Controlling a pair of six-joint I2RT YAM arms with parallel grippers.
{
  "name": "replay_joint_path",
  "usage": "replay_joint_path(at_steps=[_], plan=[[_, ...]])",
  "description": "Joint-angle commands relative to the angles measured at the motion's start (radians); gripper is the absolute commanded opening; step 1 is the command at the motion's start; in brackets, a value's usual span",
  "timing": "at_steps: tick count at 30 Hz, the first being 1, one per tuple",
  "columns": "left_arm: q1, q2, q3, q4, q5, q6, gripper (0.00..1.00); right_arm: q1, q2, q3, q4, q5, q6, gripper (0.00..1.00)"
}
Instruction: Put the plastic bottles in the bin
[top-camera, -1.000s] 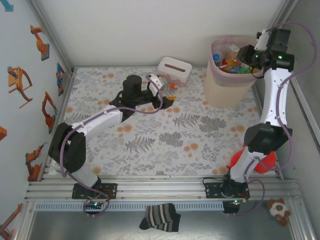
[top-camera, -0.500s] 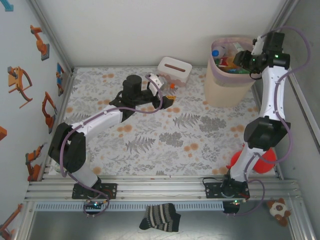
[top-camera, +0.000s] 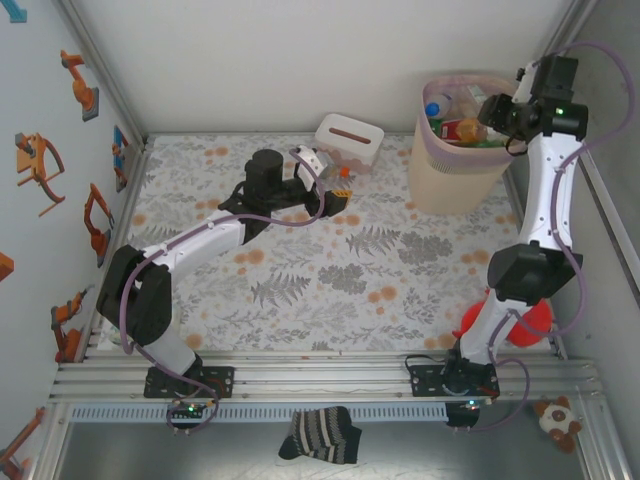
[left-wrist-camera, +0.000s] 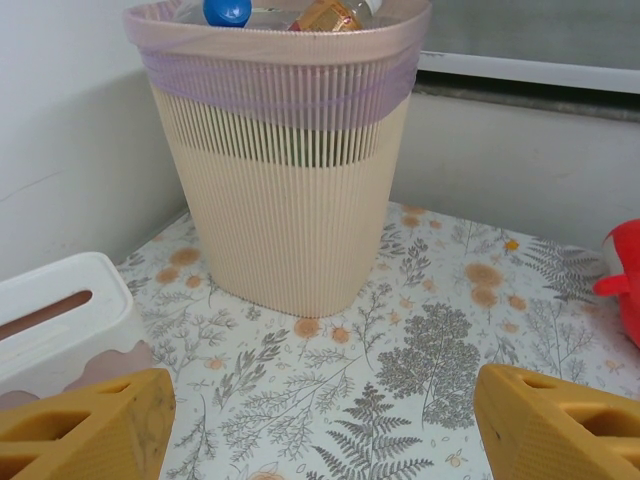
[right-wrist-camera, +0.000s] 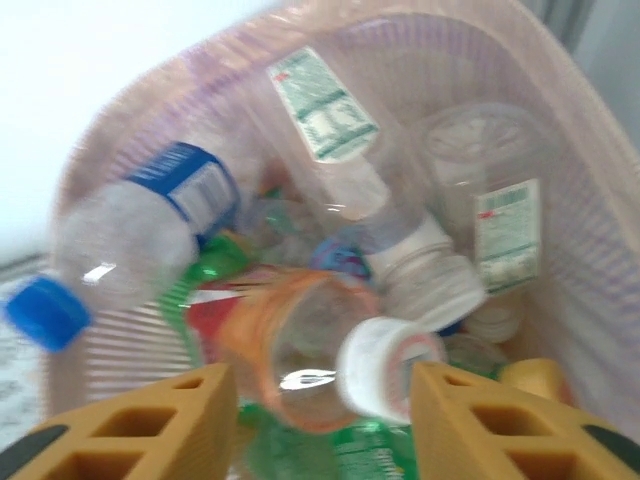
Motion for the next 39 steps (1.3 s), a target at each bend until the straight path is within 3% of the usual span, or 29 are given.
replay_joint_path(at_steps=[1, 6, 15, 18, 24, 30, 35, 39], plan=[[0.003, -0.026, 0.004, 0.023, 0.011, -0.015, 0.78, 0.013, -0.017, 0.006, 0.098, -0.194, 0.047, 0.39], [0.002, -0.028, 0.018, 0.001, 0.018, -0.024, 0.78, 0.013, 0.093, 0.062, 0.263, -0.447, 0.215, 0.32], [0.003, -0.062, 0.001, -0.043, 0.001, -0.020, 0.78, 0.059, 0.256, 0.097, 0.524, -0.648, 0.451, 0.31], [0.003, -0.068, 0.001, -0.058, -0.012, -0.019, 0.78, 0.064, 0.290, 0.105, 0.484, -0.635, 0.438, 0.30], [0.003, -0.081, -0.019, -0.063, -0.042, -0.009, 0.78, 0.067, 0.273, 0.057, 0.270, -0.484, 0.256, 0.29], [0.006, -0.081, -0.016, -0.077, -0.052, -0.010, 0.78, 0.072, 0.235, 0.081, 0.161, -0.382, 0.178, 0.28], [0.009, -0.096, -0.022, -0.084, -0.067, -0.011, 0.78, 0.086, 0.201, 0.151, 0.141, -0.328, 0.165, 0.28], [0.012, -0.099, -0.030, -0.076, -0.078, -0.027, 0.78, 0.105, 0.169, 0.142, 0.200, -0.372, 0.193, 0.28]])
